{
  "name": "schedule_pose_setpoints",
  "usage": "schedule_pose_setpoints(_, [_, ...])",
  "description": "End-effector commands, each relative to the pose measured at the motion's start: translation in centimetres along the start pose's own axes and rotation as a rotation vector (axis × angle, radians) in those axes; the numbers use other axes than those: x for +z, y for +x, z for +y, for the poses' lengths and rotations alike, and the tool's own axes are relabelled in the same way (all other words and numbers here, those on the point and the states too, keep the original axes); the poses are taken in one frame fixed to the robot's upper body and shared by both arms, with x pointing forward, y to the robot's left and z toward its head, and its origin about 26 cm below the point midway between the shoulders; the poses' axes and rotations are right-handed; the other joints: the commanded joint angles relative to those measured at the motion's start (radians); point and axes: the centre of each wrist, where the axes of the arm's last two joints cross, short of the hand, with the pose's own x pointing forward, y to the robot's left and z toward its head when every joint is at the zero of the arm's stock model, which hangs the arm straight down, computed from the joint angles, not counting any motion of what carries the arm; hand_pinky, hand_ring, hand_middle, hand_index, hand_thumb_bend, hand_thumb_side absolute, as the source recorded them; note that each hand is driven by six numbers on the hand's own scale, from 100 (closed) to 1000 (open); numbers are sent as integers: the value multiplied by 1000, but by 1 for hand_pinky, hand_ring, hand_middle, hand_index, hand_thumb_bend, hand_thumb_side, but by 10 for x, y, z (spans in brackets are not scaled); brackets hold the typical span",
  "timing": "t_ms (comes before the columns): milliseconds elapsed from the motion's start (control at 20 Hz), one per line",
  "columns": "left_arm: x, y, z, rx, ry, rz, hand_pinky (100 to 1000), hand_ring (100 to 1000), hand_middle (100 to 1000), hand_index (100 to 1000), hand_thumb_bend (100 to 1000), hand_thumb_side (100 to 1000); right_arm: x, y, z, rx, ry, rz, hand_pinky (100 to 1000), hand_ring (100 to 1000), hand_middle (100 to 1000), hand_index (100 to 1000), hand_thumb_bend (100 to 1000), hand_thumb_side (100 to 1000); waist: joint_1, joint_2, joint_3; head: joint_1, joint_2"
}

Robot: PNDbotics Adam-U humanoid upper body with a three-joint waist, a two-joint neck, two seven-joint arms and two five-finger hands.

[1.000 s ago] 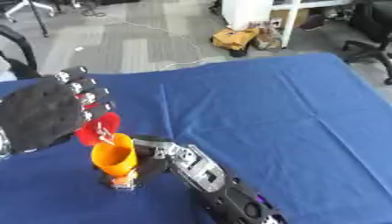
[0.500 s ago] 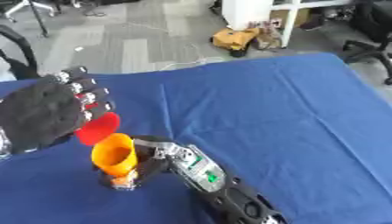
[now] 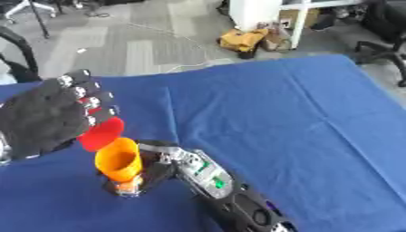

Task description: Pour the contents of one cup into another cup.

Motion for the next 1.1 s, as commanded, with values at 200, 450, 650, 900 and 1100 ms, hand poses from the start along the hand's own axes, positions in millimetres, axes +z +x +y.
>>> schedule_pose_setpoints(200, [6, -25, 21, -76, 40, 68, 542, 219, 233, 579, 290, 100, 2, 8, -6, 17, -5, -10, 509, 557, 455, 486, 100, 100, 3, -20, 2, -7, -2])
schedule_pose_setpoints(450, [6, -26, 26, -83, 37, 58, 545, 219, 232, 578, 288, 100, 2, 7, -6, 17, -6, -9, 508, 557, 455, 485, 100, 100, 4, -22, 2, -8, -1])
schedule_pose_setpoints(650, [-2, -12, 18, -53, 11, -36, 533, 216, 230, 578, 290, 100, 1, 7, -6, 17, -3, -9, 508, 557, 455, 485, 100, 100, 4, -20, -1, -7, -1])
schedule_pose_setpoints(900, [-7, 2, 4, -15, -20, -100, 499, 215, 229, 577, 288, 100, 1, 7, -6, 16, -3, -9, 508, 557, 455, 484, 100, 100, 4, -19, -3, -5, 1])
schedule_pose_setpoints(1100, [-8, 4, 1, -14, -20, -102, 499, 215, 229, 577, 286, 100, 1, 7, -6, 15, -3, -9, 507, 558, 455, 484, 100, 100, 6, -19, -2, -5, 1])
